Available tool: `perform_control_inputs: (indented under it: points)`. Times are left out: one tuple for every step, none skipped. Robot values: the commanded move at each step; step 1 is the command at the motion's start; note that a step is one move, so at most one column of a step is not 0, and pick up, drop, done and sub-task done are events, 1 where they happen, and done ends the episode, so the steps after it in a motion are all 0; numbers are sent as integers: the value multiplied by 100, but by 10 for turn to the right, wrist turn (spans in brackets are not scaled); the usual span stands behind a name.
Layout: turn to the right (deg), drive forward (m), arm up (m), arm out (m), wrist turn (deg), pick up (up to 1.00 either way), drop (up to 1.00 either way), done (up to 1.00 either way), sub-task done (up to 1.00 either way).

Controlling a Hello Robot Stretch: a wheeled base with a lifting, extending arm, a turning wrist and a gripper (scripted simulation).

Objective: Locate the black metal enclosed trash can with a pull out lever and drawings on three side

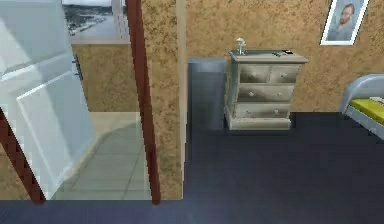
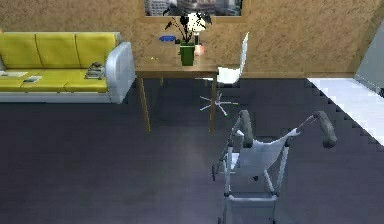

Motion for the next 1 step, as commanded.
perform_control_inputs:
  points:
    - [240,0,0,0,0,0,0,0,0]
